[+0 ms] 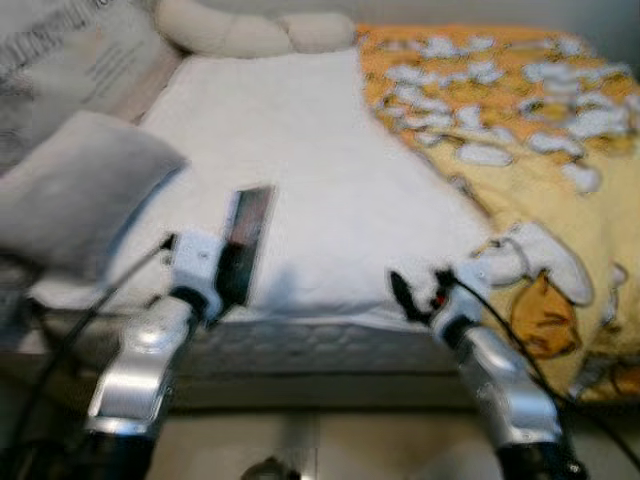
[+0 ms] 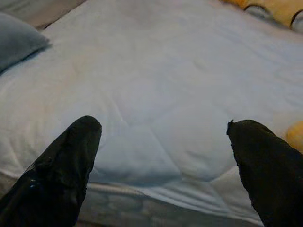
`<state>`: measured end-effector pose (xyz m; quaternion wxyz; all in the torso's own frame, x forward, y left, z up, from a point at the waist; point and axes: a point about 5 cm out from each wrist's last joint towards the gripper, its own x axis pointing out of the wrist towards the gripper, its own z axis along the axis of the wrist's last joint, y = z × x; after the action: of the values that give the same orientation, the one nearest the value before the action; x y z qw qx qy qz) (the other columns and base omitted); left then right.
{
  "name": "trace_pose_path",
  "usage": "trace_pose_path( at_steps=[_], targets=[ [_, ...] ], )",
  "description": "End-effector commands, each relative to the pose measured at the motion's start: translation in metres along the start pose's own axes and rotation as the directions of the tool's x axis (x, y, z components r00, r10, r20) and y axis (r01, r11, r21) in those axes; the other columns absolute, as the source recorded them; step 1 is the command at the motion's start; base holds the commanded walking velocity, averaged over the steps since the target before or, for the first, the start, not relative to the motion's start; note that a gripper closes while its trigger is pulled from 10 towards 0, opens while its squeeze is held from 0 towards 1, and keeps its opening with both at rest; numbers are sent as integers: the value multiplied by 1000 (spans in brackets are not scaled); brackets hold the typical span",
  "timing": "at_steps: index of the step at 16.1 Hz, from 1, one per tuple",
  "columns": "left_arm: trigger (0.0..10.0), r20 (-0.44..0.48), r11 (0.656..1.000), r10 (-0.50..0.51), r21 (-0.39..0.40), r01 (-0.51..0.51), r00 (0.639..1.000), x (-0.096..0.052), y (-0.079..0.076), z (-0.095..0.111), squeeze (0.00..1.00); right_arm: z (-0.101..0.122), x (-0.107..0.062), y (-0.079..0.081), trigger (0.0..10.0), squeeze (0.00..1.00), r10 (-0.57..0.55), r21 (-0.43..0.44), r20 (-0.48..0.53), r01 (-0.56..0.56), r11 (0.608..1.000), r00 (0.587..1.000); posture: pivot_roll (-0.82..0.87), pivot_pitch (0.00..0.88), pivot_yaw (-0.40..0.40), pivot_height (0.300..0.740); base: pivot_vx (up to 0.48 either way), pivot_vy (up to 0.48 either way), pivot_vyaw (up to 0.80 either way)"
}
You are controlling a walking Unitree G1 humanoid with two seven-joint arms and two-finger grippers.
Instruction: Clean up the room
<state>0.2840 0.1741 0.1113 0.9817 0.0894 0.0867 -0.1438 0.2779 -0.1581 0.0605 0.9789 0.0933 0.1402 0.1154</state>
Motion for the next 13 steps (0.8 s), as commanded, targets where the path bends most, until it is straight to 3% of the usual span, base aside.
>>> trace_pose_path(
  at_steps=[1, 4, 7, 10, 13],
  targets=[
    [10000, 42, 999, 24, 22, -25, 999, -1, 7, 11, 0, 1, 2, 6, 10000, 0, 18, 16, 5, -18, 1000, 1000, 78, 0, 35, 740, 0, 382, 0],
    [10000, 47, 1000, 22, 15, -23, 999, -1, 6, 11, 0, 1, 2, 6, 10000, 0, 19, 16, 5, -19, 1000, 1000, 78, 0, 34, 740, 0, 382, 0],
    [10000, 90, 999, 17, -32, -14, 996, -2, 5, 18, 0, 1, 3, 8, 10000, 0, 27, 17, 2, -27, 1000, 1000, 81, 0, 28, 740, 0, 0, 0],
    [10000, 76, 1000, 14, -14, -13, 997, -2, 6, 18, 0, 1, 3, 9, 10000, 0, 33, 18, 2, -33, 999, 999, 82, 0, 25, 740, 0, 0, 0],
    [10000, 78, 1000, 21, -14, -20, 997, -4, 7, 16, 0, 0, 3, 10, 10000, 0, 47, 15, -4, -47, 999, 999, 89, 0, 17, 740, 314, 0, 0]
  ],
)
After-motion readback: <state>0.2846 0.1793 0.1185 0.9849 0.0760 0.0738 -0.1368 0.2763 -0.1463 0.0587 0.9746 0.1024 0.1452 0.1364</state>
